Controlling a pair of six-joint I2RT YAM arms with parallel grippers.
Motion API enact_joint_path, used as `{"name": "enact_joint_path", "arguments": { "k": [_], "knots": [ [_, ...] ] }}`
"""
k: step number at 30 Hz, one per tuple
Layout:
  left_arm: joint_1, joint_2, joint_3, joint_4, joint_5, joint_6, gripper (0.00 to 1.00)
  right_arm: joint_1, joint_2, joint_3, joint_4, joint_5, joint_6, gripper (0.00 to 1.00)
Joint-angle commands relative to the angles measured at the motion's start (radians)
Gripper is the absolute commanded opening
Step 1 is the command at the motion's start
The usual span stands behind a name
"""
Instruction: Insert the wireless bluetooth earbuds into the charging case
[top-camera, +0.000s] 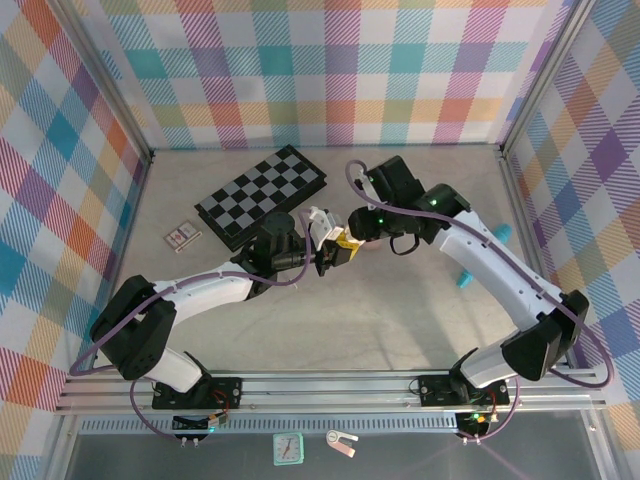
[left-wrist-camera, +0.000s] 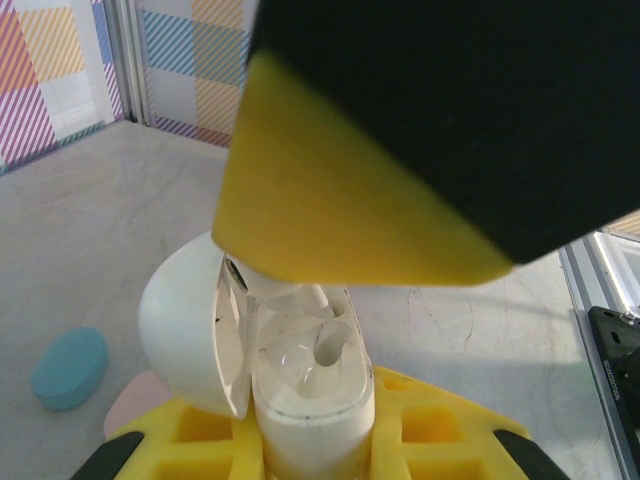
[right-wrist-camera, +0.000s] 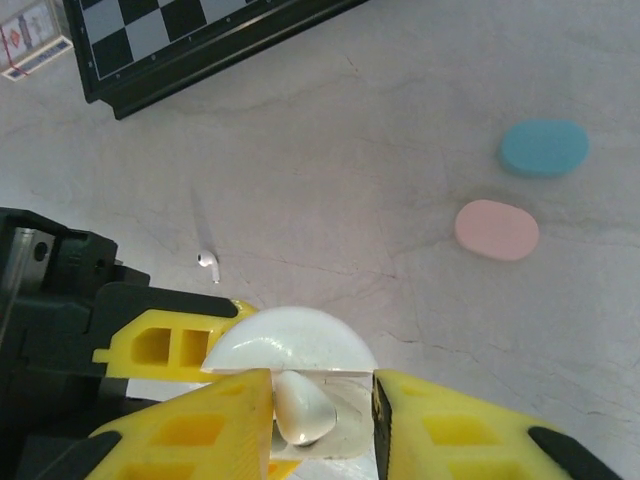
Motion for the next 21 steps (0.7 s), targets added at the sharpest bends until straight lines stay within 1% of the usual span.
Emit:
{"name": "enact_joint_path", "arguments": {
  "k": [1,3,12,21],
  "knots": [
    [0.01,-0.037,-0.007,0.025,0.008,0.02,0.05,0.001,0.012,0.036,-0.006,-0.016,-0.006,0.29],
    [0.011,-0.038,-0.006,0.019,0.003,0.023,0.05,0.001,0.013,0.034,-0.008,-0.02,-0.008,0.27],
    [0.01,-0.031,-0.001,0.029,-0.012,0.006,0.05,0.001,-0.002,0.01,-0.013,-0.068,-0.013,0.21],
    [0.01,-0.028,0.0,0.039,-0.03,-0.002,0.05,0.001,0.004,0.006,-0.052,-0.09,0.002,0.2]
  ]
}}
